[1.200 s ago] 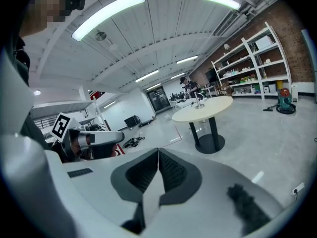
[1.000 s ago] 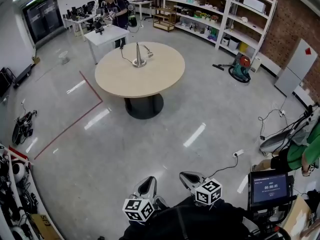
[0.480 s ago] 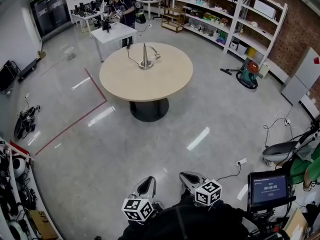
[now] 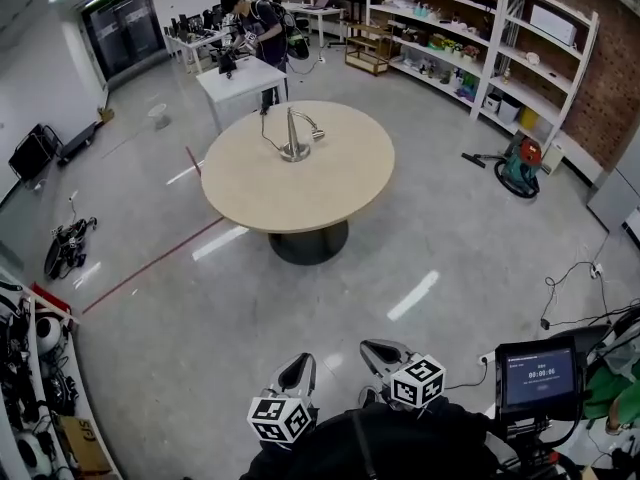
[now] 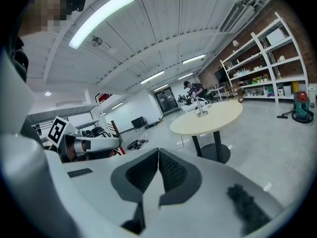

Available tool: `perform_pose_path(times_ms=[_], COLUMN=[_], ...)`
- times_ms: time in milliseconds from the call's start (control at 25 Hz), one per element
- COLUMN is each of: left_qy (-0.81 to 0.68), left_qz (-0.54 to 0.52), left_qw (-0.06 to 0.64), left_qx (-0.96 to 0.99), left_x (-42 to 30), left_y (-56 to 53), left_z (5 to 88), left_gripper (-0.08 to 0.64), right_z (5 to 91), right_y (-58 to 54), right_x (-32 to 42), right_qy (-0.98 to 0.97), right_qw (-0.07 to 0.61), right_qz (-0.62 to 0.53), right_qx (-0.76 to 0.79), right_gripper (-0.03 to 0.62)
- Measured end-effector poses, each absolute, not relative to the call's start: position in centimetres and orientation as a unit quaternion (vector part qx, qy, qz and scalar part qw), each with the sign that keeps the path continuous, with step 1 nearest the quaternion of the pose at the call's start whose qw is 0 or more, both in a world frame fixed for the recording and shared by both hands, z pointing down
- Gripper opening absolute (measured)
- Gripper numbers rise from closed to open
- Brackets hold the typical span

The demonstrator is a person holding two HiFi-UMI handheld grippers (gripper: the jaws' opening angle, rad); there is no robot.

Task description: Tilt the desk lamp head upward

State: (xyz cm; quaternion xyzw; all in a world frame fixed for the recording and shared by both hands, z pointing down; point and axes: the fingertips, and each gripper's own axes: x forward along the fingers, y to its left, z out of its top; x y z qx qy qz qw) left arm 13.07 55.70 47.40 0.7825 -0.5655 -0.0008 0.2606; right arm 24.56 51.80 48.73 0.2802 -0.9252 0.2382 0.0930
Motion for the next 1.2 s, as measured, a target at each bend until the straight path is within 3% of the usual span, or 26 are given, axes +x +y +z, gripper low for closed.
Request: perform_pose_path(times_ms=[480,1200], left_qy=[-0.562,-0.494], left_qz=[0.011,0.028], left_qw=[0.266,0.274], left_qx=[0.783,0.824], left_x=[16.8,9.6], left_y=[46.5,37.2], left_z=[49.6,45.7], left_gripper=[0.029,0.029], right_z=[51.2,47.0], right_y=[42.0,34.8], right_x=[28.1,21.8], right_qy=[-0.921,-0.888], right_qw=[0.088,0.079], right_qz=[0.249,0.258], right_qx=[0.287,0.373], right_gripper=[0.006,0.006])
